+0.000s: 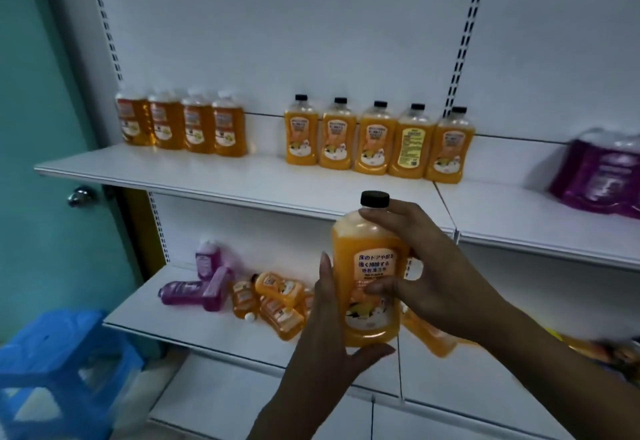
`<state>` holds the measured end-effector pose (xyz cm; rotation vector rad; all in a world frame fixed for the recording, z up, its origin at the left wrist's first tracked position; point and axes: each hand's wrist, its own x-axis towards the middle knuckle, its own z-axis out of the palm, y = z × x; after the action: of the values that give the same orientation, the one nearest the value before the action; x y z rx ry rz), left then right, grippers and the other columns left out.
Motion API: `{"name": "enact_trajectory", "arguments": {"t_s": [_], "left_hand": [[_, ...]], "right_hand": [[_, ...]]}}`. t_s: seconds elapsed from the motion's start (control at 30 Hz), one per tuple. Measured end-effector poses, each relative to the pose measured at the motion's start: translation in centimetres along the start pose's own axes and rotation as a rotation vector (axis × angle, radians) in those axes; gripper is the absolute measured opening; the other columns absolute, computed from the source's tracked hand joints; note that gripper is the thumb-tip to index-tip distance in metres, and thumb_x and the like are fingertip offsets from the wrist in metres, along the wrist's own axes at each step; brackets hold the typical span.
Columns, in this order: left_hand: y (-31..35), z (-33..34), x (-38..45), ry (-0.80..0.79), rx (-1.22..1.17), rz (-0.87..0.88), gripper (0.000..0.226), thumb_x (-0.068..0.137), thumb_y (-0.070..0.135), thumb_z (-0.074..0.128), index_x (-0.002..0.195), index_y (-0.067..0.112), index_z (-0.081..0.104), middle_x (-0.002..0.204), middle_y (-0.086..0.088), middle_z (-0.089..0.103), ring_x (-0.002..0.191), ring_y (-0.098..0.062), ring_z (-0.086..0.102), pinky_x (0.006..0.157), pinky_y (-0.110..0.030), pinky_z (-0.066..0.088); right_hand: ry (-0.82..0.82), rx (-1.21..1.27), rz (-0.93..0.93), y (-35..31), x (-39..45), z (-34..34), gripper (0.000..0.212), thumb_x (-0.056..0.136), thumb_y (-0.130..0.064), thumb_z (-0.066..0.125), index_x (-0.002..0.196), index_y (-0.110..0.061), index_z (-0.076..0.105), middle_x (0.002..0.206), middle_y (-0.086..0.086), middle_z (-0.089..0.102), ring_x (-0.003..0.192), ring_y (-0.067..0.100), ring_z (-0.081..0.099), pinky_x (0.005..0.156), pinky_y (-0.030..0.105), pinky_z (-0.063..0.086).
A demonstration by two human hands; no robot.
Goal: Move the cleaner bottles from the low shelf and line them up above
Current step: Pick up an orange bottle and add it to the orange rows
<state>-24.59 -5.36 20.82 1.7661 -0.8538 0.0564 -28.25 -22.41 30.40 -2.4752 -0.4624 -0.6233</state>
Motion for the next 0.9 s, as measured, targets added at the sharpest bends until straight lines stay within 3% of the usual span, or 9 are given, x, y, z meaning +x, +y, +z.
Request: {"name": "enact_trajectory", "arguments": {"t_s": [0.07,0.13,0.27,0.4,0.57,0.63,0.73,0.8,0.9], "left_hand": [[0.4,-1.4,1.9,0.042,0.019,0.007,0.116,0.066,0.063,0.072,0.128,0.068,-0.026,0.143,0.037,0.016,0.131,0.014,0.028,0.106,-0.017,0.036],[-0.1,-3.5,4.3,0.037,0.000,-0.002,0.117,0.071,0.044,0.080,0.141,0.056,-0.013,0.148,0.021,0.029,0.133,0.003,0.038,0.106,-0.026,0.043],[-1.8,-8.5,9.6,-0.045,-0.035,-0.020,0.090,0.079,0.017,0.077,0.140,0.043,0.017,0.135,0.024,0.043,0.124,0.007,0.047,0.097,-0.018,0.048],[-4.1,-12.5,15.5,-0.042,0.115,-0.055,0.075,0.083,0.024,0.073,0.134,0.042,0.021,0.128,0.023,0.047,0.115,0.005,0.054,0.086,-0.008,0.048],[-7.8,-15.3,23.6,-0.062,0.237,-0.121,0.075,0.085,0.025,0.071,0.142,0.031,0.021,0.133,0.011,0.049,0.113,0.000,0.051,0.090,-0.014,0.046],[-9.9,-15.6,26.0,-0.066,0.282,-0.148,0.073,0.085,0.031,0.070,0.142,0.027,0.025,0.131,0.010,0.052,0.113,-0.003,0.055,0.091,-0.015,0.049],[-12.4,-15.9,27.5,-0.050,0.497,-0.202,0.071,0.086,0.045,0.062,0.144,0.021,0.030,0.140,-0.001,0.049,0.128,-0.021,0.046,0.108,-0.042,0.042],[-13.2,-15.9,27.5,-0.015,0.591,-0.255,0.070,0.092,0.042,0.058,0.148,0.018,0.024,0.146,-0.005,0.040,0.134,-0.023,0.035,0.112,-0.038,0.031],[-13.5,-15.9,27.1,0.049,0.578,-0.235,0.066,0.094,0.041,0.055,0.149,0.019,0.026,0.148,-0.002,0.040,0.137,-0.019,0.032,0.112,-0.035,0.029]], "right_hand": [[0.047,-0.012,-0.050,-0.3,2.0,0.0,0.088,0.077,-0.020,0.080,0.135,-0.060,0.027,0.144,-0.026,0.023,0.124,-0.022,0.026,0.086,-0.002,0.039],[0.125,-0.005,-0.080,-0.4,4.5,0.5,0.084,0.075,-0.020,0.080,0.136,-0.052,0.032,0.144,-0.023,0.024,0.122,-0.020,0.029,0.083,-0.002,0.041],[0.204,-0.001,-0.069,0.6,10.8,2.5,0.075,0.075,-0.021,0.080,0.132,-0.046,0.039,0.143,-0.010,0.030,0.117,-0.002,0.037,0.074,0.005,0.047],[0.197,-0.051,-0.098,3.9,18.0,4.4,0.072,0.080,-0.022,0.077,0.139,-0.036,0.039,0.144,-0.003,0.033,0.119,0.005,0.035,0.074,0.005,0.042],[0.231,-0.144,-0.114,8.6,25.4,7.1,0.070,0.083,-0.018,0.074,0.142,-0.030,0.038,0.146,0.001,0.029,0.117,0.004,0.032,0.077,-0.001,0.034],[0.279,-0.171,-0.127,10.6,27.6,8.6,0.070,0.083,-0.015,0.073,0.142,-0.027,0.039,0.145,0.004,0.030,0.121,0.011,0.039,0.085,0.009,0.041],[0.323,-0.214,-0.093,12.9,30.9,10.3,0.070,0.083,-0.013,0.072,0.142,-0.026,0.037,0.146,0.008,0.031,0.122,0.024,0.047,0.085,0.031,0.053],[0.329,-0.258,-0.051,14.1,33.0,11.1,0.071,0.084,-0.013,0.071,0.143,-0.027,0.035,0.147,0.009,0.030,0.122,0.027,0.048,0.082,0.036,0.055],[0.342,-0.295,0.032,15.6,35.0,12.0,0.071,0.085,-0.009,0.069,0.143,-0.027,0.033,0.149,0.009,0.029,0.124,0.031,0.047,0.089,0.042,0.052]]}}
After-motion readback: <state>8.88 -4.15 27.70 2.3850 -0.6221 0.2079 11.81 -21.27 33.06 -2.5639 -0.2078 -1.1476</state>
